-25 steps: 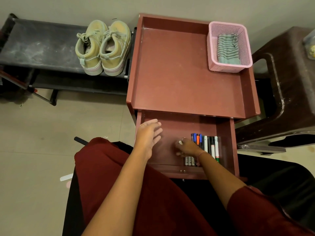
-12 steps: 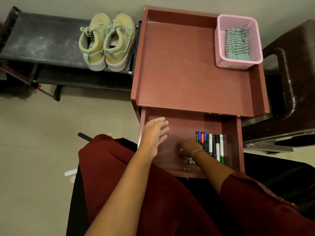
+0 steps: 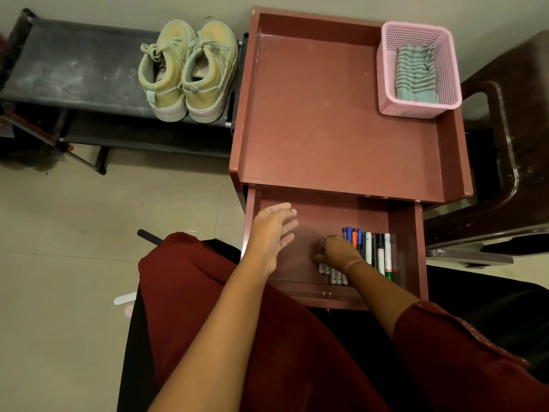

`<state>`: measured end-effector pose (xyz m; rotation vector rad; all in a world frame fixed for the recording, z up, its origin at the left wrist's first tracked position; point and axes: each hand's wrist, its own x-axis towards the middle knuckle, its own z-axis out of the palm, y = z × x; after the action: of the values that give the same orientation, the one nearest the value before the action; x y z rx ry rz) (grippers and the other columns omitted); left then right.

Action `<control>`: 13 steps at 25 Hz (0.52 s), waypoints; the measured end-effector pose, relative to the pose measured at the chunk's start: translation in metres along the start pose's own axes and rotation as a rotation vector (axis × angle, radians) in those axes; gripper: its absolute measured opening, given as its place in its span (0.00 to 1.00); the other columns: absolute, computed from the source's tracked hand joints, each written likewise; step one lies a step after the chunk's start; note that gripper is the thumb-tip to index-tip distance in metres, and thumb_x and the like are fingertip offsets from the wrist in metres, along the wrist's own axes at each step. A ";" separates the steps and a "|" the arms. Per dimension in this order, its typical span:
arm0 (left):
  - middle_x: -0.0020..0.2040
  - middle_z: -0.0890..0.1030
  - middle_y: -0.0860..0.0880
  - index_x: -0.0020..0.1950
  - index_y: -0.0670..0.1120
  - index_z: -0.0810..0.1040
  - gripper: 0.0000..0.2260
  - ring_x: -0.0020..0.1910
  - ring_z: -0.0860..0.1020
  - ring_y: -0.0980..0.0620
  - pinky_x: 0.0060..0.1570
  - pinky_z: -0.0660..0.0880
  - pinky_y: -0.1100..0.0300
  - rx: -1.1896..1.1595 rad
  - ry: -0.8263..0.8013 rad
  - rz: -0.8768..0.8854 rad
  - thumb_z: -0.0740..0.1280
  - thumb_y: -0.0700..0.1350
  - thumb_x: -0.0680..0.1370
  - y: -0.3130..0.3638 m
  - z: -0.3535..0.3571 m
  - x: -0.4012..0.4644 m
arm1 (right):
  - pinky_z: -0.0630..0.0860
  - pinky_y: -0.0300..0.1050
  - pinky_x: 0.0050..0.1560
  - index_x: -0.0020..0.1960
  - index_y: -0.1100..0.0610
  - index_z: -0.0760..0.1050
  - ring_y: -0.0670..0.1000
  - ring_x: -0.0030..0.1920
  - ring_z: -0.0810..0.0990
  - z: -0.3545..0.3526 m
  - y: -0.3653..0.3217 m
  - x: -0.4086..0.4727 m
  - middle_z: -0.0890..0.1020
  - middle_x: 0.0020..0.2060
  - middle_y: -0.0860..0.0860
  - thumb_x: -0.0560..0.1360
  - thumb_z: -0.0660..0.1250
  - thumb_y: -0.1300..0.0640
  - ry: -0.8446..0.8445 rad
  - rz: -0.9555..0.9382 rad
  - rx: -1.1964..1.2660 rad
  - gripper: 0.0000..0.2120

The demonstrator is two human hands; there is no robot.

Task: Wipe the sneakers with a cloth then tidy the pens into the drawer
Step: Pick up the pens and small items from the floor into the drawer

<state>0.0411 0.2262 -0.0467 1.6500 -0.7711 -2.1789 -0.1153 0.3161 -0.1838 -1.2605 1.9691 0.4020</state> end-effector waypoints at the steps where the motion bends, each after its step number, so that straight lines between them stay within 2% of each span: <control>1: 0.58 0.81 0.47 0.56 0.48 0.78 0.08 0.55 0.81 0.51 0.50 0.77 0.59 0.001 0.001 0.000 0.66 0.40 0.78 0.000 0.000 0.000 | 0.76 0.47 0.49 0.51 0.60 0.78 0.55 0.48 0.79 0.000 0.002 -0.001 0.79 0.51 0.56 0.75 0.67 0.48 -0.011 -0.010 -0.011 0.15; 5: 0.58 0.81 0.47 0.55 0.48 0.78 0.07 0.56 0.80 0.51 0.51 0.77 0.59 0.003 0.001 -0.002 0.65 0.40 0.79 0.001 0.002 0.000 | 0.76 0.48 0.49 0.52 0.56 0.76 0.54 0.51 0.79 0.003 0.008 -0.004 0.80 0.52 0.54 0.73 0.69 0.47 -0.050 -0.066 -0.099 0.14; 10: 0.58 0.81 0.47 0.56 0.48 0.78 0.08 0.56 0.80 0.51 0.52 0.77 0.59 0.000 -0.003 0.000 0.65 0.40 0.78 0.000 0.002 0.002 | 0.78 0.50 0.53 0.51 0.58 0.79 0.56 0.51 0.79 0.000 0.003 -0.005 0.80 0.52 0.56 0.75 0.68 0.55 -0.085 -0.069 -0.087 0.09; 13: 0.58 0.82 0.47 0.57 0.48 0.78 0.08 0.56 0.80 0.51 0.51 0.76 0.59 0.004 -0.009 0.001 0.65 0.40 0.79 -0.001 0.002 0.003 | 0.76 0.48 0.50 0.43 0.62 0.77 0.57 0.47 0.79 -0.006 0.007 0.001 0.80 0.47 0.58 0.75 0.62 0.61 -0.134 -0.042 -0.015 0.07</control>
<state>0.0387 0.2260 -0.0488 1.6426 -0.7789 -2.1871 -0.1236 0.3152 -0.1815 -1.2495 1.8273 0.4693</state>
